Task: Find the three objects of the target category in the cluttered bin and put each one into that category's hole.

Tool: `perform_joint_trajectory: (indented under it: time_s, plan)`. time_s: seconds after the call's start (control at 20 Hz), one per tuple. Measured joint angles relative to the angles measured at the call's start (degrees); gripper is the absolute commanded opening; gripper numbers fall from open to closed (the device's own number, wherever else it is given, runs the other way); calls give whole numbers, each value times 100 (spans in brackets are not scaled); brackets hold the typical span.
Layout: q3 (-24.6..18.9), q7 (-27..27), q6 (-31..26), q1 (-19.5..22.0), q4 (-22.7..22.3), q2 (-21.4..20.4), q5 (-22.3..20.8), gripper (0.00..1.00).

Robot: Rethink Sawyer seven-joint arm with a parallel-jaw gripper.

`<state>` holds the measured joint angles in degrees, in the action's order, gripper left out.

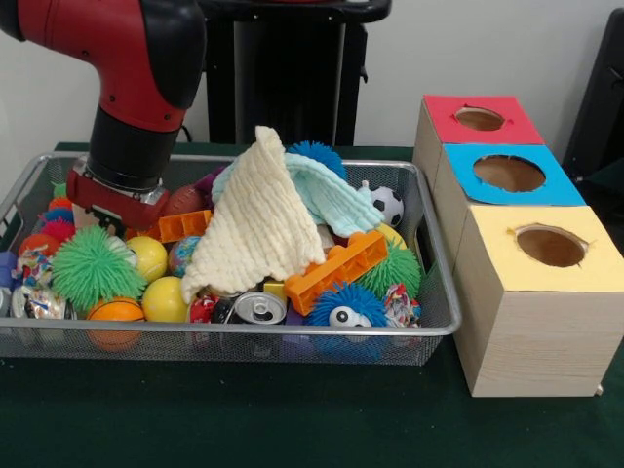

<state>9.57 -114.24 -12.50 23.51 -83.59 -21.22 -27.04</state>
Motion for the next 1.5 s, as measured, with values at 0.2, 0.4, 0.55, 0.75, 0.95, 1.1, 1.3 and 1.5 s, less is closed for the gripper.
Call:
perform_joint_trajectory:
  time_s: [0.2, 0.4, 0.55, 0.75, 0.95, 1.1, 1.3, 1.5]
  plan:
    - [1, 0, -1, 1, -6, 31, 62, 0]
    - [1, 0, -34, 1, -7, 31, 128, 0]
    - [-9, 0, -125, 1, -8, 12, 176, 0]
    - [-22, 0, -268, 1, -12, -19, 195, 0]
    - [-45, 0, -375, 1, -20, -42, 194, 0]
    - [-68, 0, -471, 2, -23, -77, 194, 0]
    - [-118, 0, -686, 1, -31, -163, 201, 0]
    - [-198, 0, -1033, 1, -33, -282, 237, 0]
